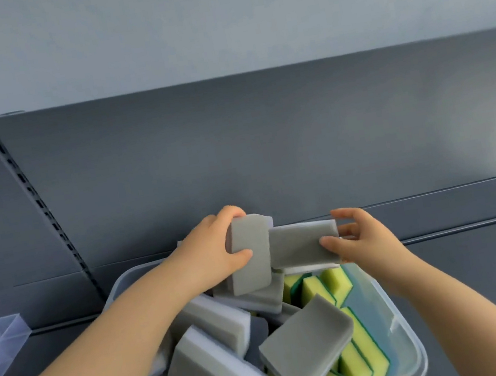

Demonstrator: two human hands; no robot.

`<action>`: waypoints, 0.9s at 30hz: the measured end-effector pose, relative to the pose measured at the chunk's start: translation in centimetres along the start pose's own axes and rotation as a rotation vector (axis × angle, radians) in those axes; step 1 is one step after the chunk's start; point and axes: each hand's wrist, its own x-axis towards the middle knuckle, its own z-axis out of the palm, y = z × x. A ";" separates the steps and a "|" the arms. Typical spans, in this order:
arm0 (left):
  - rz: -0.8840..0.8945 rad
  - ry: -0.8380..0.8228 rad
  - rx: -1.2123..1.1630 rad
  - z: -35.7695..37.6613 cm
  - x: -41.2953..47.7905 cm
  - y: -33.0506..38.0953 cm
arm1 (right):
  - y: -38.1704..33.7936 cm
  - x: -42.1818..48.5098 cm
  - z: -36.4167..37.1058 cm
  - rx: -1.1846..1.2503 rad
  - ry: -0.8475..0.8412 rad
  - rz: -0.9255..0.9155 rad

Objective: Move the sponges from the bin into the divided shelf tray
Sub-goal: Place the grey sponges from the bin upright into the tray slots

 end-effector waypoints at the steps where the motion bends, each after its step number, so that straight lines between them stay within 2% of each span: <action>1: 0.007 0.053 -0.012 -0.3 0.2 0.0 | -0.2 0.1 -0.1 0.060 0.013 0.014; 5: 0.004 0.246 -0.057 -2.2 0.7 0.1 | -1.3 -0.3 -0.5 0.337 0.012 0.054; 8: 0.009 0.249 -0.079 -3.2 0.5 0.5 | -1.5 -0.7 -0.4 0.433 -0.020 0.043; 19: 0.117 0.276 -0.027 -3.7 -1.4 5.1 | -1.2 -1.4 -2.4 0.336 0.052 -0.063; 27: 0.171 0.338 0.077 -0.8 -3.2 7.3 | -0.3 -1.8 -2.2 0.180 0.046 -0.102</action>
